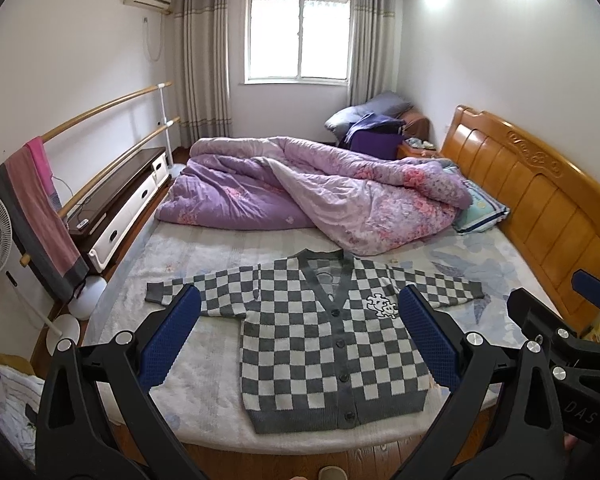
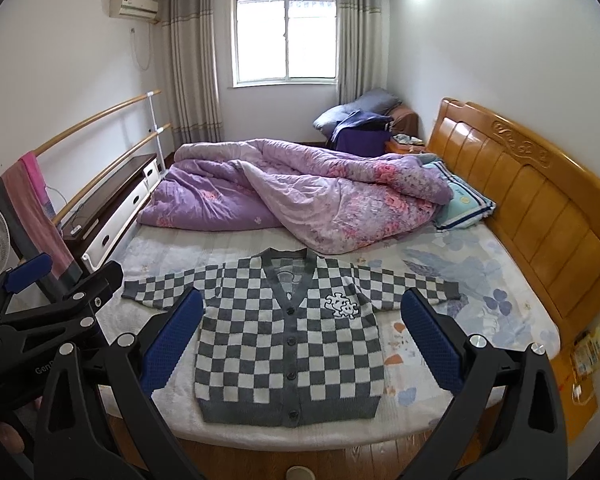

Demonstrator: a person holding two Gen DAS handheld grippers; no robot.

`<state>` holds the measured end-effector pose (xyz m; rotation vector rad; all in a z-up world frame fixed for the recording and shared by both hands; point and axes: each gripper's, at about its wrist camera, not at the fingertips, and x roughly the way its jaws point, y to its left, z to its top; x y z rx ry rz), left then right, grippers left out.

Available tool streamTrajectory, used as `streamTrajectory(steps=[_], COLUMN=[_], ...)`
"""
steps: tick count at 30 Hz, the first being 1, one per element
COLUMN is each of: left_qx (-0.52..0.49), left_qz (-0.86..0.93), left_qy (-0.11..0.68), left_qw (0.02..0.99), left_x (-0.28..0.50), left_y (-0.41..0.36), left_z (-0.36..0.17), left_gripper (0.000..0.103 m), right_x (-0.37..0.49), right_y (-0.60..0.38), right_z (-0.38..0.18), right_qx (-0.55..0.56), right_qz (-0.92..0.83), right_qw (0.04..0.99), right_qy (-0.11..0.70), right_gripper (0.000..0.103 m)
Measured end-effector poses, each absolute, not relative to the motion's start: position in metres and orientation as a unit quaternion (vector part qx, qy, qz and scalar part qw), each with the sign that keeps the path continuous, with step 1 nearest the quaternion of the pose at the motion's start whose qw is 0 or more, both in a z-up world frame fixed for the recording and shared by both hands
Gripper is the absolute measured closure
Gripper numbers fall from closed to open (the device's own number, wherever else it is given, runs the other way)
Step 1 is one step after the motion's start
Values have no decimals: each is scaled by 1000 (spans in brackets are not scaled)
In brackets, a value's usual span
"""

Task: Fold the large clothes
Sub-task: 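Lower the left gripper onto a sleeve cuff while the right gripper approaches the cardigan body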

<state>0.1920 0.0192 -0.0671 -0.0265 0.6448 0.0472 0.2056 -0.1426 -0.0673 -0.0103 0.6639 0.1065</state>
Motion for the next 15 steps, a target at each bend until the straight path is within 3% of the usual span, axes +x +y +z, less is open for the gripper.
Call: streamTrajectory(steps=[7,15], left_qx=[-12,-14], left_qz=[52,84], left_qy=[348,404], left_qw=[936,911], left_x=[277,352], left_y=[8,51], left_z=[-91,-150], left_gripper=[5,5], right_x=[295,370], right_y=[-152,-112], right_z=[-94,-150], right_qx=[-21,-38], right_qz=[79,108], right_qw=[929,903], right_qy=[360,413], right_gripper=[7,7])
